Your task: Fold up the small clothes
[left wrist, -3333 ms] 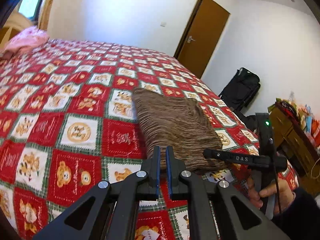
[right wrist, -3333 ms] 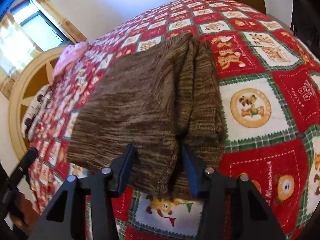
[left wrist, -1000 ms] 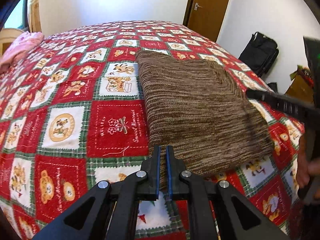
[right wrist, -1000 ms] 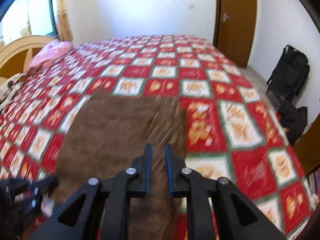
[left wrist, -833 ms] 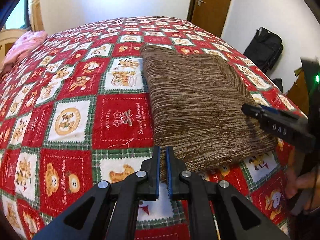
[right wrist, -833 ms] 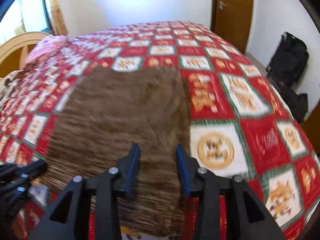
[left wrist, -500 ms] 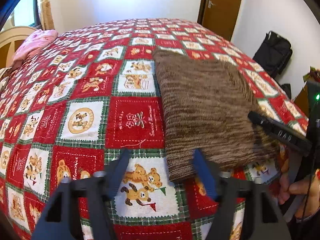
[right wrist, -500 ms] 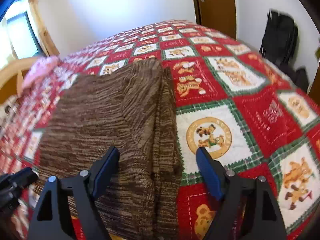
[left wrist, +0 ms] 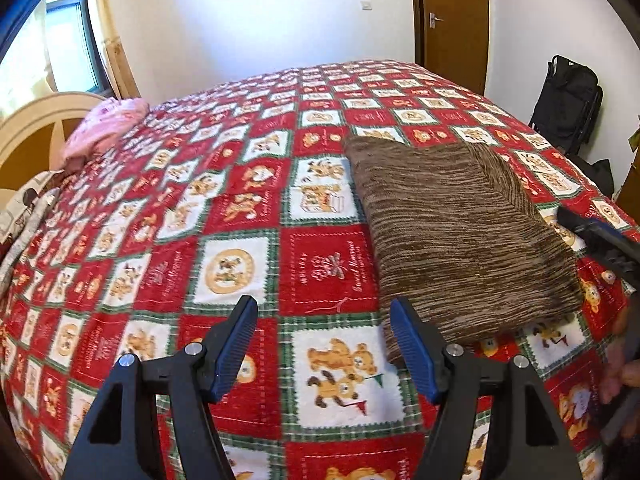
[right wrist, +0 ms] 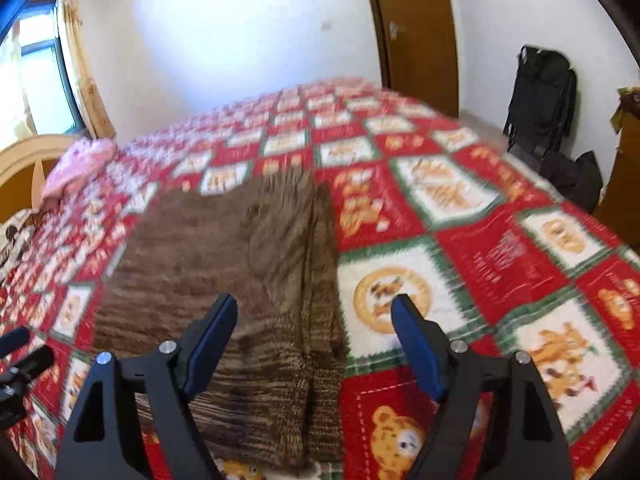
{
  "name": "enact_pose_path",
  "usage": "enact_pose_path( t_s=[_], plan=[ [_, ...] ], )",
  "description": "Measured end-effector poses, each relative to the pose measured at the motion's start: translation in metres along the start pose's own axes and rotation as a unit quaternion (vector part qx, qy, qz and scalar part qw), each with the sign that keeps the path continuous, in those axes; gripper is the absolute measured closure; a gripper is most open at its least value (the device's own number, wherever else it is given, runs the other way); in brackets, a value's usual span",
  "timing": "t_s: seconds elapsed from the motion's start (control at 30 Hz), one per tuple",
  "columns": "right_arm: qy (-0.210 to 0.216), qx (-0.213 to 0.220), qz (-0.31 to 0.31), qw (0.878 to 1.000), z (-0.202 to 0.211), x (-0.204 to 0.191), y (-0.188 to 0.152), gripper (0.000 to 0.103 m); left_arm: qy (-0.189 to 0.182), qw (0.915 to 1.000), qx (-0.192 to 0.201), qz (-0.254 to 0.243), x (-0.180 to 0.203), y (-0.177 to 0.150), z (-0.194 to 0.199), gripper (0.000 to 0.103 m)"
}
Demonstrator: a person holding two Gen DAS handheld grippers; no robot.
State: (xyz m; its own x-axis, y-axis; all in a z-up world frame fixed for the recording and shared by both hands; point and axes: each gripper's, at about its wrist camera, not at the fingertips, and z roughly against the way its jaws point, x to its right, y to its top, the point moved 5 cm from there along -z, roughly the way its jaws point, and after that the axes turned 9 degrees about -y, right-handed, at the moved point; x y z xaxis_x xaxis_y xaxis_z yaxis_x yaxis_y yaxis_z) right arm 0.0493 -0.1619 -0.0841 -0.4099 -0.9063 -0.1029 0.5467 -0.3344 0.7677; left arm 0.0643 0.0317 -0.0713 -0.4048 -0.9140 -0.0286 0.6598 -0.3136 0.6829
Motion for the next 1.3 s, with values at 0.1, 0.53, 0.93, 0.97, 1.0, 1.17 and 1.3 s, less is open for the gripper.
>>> enact_pose_path(
  t_s=[0.1, 0.53, 0.93, 0.97, 1.0, 1.17, 1.3],
  plan=[
    [0.001, 0.009, -0.006, 1.0, 0.028, 0.0, 0.001, 0.022, 0.003, 1.0, -0.004, 0.004, -0.003, -0.002, 0.002, 0.034],
    [0.002, 0.029, 0.033, 0.999, 0.097, -0.045, -0.01, 0.021, -0.024, 0.9996, 0.002, 0.017, -0.013, -0.011, 0.023, 0.034],
    [0.015, 0.022, 0.054, 0.998, 0.095, -0.061, -0.011, 0.021, -0.006, 0.9995, -0.028, -0.011, -0.014, -0.005, 0.003, 0.034],
    [0.013, 0.023, 0.055, 0.998, 0.094, -0.059, -0.009, 0.021, -0.013, 0.9994, -0.031, -0.012, -0.013, -0.003, 0.001, 0.034],
    [0.012, 0.023, 0.055, 0.998, 0.093, -0.057, -0.008, 0.021, -0.024, 0.9989, -0.037, -0.013, -0.011, -0.002, -0.001, 0.034],
    [-0.005, 0.014, 0.045, 0.999, 0.078, -0.034, 0.006, 0.021, -0.106, 0.9912, -0.077, 0.016, -0.009, 0.013, -0.017, 0.034],
    [-0.001, -0.001, 0.025, 1.0, 0.061, -0.02, 0.021, 0.02, -0.1, 0.9932, -0.059, 0.011, -0.008, 0.053, -0.019, 0.034]
  ],
)
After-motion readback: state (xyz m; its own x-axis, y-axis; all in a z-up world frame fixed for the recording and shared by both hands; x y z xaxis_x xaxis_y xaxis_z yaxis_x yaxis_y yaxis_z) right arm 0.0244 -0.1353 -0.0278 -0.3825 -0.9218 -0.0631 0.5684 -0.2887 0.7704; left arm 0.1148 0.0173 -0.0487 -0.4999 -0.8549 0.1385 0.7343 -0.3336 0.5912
